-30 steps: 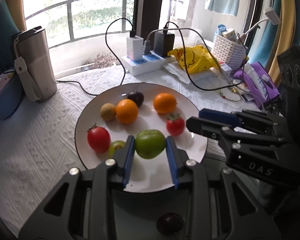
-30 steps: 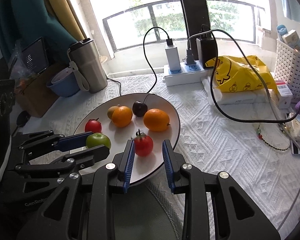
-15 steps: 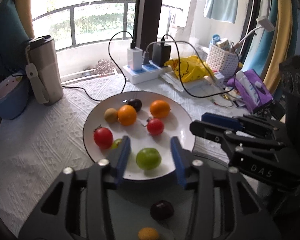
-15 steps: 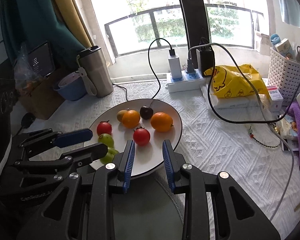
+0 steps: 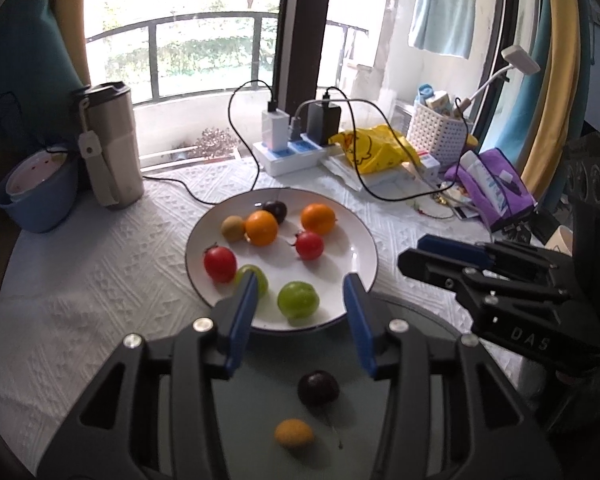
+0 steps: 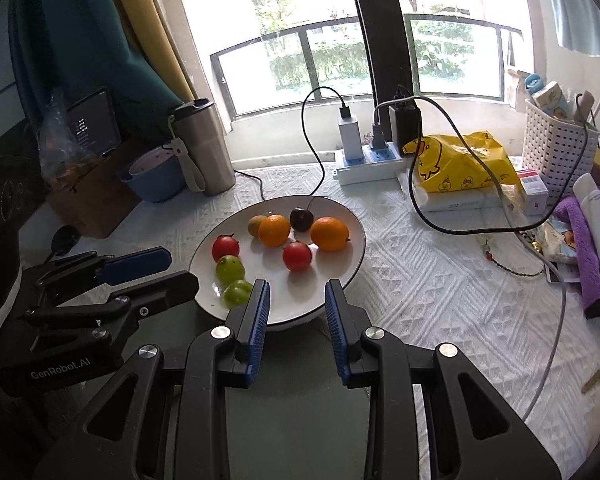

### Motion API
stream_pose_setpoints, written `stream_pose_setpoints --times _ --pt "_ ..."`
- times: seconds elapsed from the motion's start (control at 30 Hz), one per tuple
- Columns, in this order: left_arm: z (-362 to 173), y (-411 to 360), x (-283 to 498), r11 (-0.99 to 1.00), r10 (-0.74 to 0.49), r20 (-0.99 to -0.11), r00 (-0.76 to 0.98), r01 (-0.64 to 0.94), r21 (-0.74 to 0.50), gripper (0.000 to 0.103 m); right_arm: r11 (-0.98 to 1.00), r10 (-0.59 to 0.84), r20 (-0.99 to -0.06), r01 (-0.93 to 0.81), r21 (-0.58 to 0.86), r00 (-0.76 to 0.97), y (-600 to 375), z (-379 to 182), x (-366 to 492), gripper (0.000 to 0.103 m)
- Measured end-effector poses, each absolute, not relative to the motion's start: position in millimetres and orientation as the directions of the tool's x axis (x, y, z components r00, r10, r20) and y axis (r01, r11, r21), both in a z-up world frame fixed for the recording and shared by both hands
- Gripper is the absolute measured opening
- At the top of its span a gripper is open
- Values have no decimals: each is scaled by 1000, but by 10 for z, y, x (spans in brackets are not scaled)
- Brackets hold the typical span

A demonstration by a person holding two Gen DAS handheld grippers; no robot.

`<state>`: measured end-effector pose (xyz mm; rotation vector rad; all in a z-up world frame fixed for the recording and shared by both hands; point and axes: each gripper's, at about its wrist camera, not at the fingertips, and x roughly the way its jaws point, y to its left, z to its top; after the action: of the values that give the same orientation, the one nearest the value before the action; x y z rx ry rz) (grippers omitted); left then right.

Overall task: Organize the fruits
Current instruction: 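Release the green apple onto the plate with the left tool while the right tool releases the tomato, then move the left tool toward the brown round fruit while the right tool approaches the dark plum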

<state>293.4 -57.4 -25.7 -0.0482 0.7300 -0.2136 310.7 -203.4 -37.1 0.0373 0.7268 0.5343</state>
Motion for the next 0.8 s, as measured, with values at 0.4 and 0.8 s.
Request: stream_pose_setpoints --times 0.4,0.8 --pt "-239 -363 2549 981 -194 -643 741 146 -127 46 856 486 -625 -477 199 611 -1869 -326 2817 30" --pt "-447 -102 2241 982 -180 -661 728 96 -162 46 844 487 -670 -499 197 560 -1630 -503 2651 30"
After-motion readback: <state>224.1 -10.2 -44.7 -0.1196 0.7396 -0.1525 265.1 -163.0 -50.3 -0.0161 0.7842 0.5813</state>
